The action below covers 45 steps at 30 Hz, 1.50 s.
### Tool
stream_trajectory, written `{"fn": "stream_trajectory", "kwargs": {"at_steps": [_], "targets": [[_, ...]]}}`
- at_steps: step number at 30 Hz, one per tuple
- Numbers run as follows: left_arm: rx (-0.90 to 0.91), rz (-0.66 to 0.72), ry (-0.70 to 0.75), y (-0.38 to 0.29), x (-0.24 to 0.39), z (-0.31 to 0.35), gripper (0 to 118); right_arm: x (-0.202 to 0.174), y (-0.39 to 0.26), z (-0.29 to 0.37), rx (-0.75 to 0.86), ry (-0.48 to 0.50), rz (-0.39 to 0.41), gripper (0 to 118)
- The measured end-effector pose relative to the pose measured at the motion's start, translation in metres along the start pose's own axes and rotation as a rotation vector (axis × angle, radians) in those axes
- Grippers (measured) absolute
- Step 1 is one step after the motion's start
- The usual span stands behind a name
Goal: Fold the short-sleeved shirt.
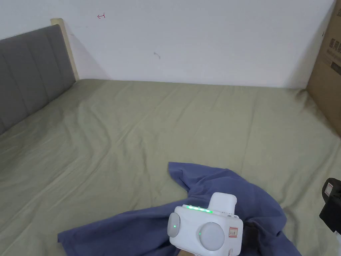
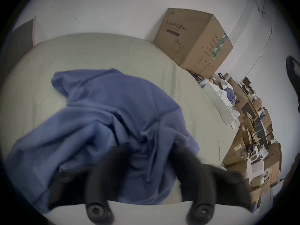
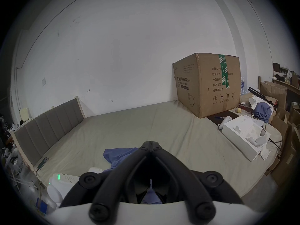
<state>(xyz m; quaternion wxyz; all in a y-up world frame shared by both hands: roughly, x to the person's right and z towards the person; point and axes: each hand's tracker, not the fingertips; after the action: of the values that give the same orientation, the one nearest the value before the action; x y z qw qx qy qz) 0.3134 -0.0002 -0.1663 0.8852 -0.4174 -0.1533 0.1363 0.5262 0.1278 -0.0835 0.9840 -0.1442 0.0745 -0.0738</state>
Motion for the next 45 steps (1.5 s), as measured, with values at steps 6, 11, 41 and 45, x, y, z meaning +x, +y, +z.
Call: {"fn": "stream_trajectory", "kwargs": {"at_steps": [6, 11, 41, 45], "targets": [[0.163, -0.009, 0.028, 0.018, -0.002, 0.056, 112, -0.012, 0.004, 0.005, 0.015, 0.026, 0.021, 0], [0.325, -0.033, 0.117, 0.02, -0.007, 0.125, 112, -0.027, 0.007, 0.01, 0.03, 0.054, 0.053, 0], [0.301, 0.269, 0.55, -0.058, -0.202, 0.219, 110, -0.098, -0.012, -0.006, -0.023, 0.179, 0.182, 0], [0.193, 0.409, 0.545, -0.068, -0.258, 0.18, 116, -0.106, -0.024, -0.024, -0.074, 0.184, 0.209, 0]]}}
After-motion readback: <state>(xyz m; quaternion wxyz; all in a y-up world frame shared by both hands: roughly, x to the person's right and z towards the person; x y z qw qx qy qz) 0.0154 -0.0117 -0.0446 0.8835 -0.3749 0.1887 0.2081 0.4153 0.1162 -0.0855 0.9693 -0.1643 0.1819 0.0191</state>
